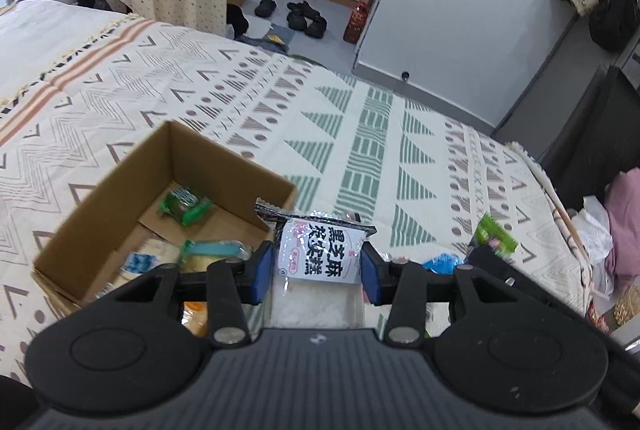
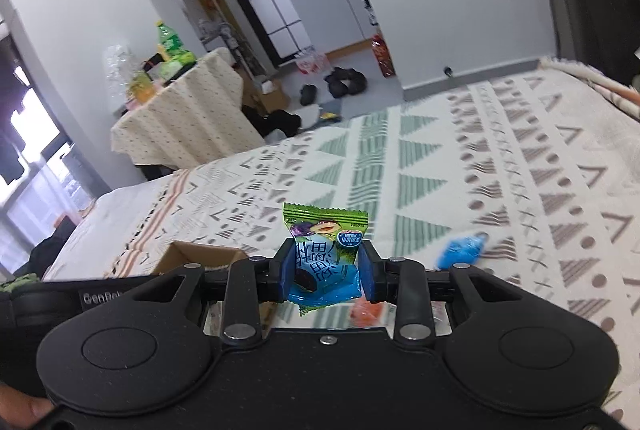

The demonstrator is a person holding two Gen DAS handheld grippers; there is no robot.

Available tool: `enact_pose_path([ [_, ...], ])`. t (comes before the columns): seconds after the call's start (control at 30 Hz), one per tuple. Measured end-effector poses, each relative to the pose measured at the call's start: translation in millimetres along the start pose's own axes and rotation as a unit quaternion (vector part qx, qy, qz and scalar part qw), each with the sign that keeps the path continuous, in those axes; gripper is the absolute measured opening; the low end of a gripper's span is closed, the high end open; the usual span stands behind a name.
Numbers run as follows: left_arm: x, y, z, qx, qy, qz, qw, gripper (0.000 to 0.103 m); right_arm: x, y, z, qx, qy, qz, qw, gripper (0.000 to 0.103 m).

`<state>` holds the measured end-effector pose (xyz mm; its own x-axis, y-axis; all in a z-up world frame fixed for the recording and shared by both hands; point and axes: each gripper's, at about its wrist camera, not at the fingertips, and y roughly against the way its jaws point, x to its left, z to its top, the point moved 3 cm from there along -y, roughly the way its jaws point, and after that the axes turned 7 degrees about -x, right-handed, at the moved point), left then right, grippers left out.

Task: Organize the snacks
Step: 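Carry both packets over the box and open both tools to drop them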

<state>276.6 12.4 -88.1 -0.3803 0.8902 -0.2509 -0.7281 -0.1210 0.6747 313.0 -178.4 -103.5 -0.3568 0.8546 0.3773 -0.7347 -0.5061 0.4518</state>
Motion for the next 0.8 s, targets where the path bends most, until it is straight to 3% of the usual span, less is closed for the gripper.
enact_pose_path([
  [0.43, 54, 22, 29, -0.027, 0.026, 0.025, 0.9990, 0.044, 39, -8, -11, -0.003, 0.010, 0.038, 0.999, 0.032],
  [0.8, 113, 16, 50, -0.015, 0.051, 0.024, 0.9983, 0.044, 70, -29, -21, 0.014, 0.022, 0.052, 0.998, 0.032],
])
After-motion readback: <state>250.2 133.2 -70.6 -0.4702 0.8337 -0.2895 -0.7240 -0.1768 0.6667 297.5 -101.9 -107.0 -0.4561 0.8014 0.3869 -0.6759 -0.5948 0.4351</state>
